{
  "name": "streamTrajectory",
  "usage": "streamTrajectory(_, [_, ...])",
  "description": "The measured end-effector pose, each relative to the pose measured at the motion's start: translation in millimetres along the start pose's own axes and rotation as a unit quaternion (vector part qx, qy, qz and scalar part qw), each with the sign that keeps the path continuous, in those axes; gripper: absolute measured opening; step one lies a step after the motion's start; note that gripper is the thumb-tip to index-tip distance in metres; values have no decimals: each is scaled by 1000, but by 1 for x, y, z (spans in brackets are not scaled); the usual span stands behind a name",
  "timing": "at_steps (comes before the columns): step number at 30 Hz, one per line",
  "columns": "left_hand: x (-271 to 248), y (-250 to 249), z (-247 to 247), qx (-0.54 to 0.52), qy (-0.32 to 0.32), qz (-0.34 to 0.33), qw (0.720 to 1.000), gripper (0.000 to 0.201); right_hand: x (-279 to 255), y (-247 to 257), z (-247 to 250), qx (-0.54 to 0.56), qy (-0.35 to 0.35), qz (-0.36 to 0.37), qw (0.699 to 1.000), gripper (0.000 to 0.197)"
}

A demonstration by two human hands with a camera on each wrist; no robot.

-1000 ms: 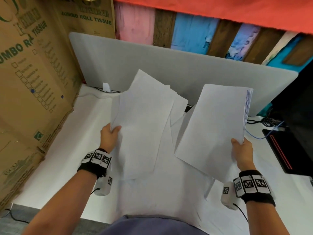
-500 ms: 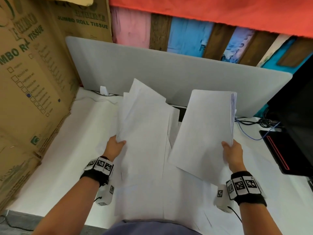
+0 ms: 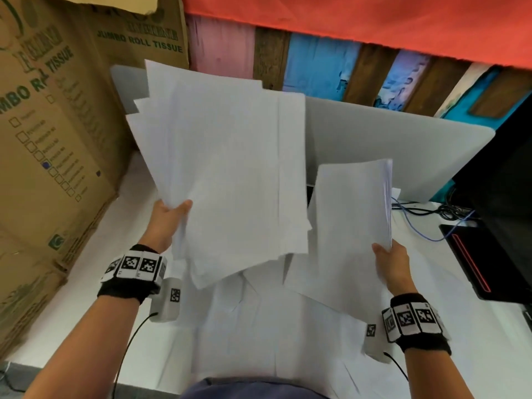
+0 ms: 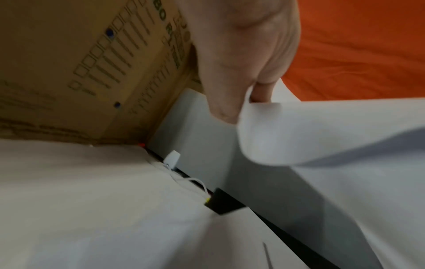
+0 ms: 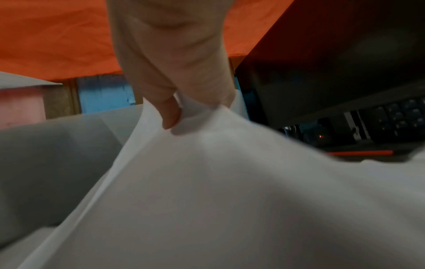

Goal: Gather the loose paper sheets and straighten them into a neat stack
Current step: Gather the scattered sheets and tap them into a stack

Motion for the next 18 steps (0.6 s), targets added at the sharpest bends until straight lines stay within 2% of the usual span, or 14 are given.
streamTrajectory(3, [-22,23,-35,6,49,52,997,19,-15,23,-7,138,74,-7,988,34])
streamTrajectory(5, [-41,34,-61,0,88,81,993,23,-26,39,-13,190,117,-8,975,31])
streamTrajectory(8, [-64,41,-93,-35,128,127,983,9,-37,56,-20,241,162,-15,957,26])
streamTrajectory(10, [-74,40,-110,-61,158,145,975,9,-41,61,-21,250,168,-18,953,17])
streamTrajectory(12, [-83,37,-124,-70,191,145,968,8,-41,62,-20,274,152,-36,949,16])
streamTrajectory(13, [-86,34,-128,-63,205,135,967,12,-40,63,-18,291,140,-44,945,22])
streamTrajectory(15, [-90,32,-135,-32,220,110,969,31,-42,62,-19,341,141,-67,927,29])
streamTrajectory(17, [-90,28,-136,-24,210,84,974,39,-48,70,-21,392,160,-51,904,37])
streamTrajectory(18, [-90,25,-134,-30,199,71,977,39,-50,74,-21,391,165,-25,905,45])
Point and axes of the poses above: each hand's wrist, its own x-axis towards the middle knuckle, its own z-axis out of the back of the hand, y = z × x, the point moved 10 cm from there along x, towards the middle knuckle, and after that the axes turned 12 degrees about -y, right-handed, at the moved point
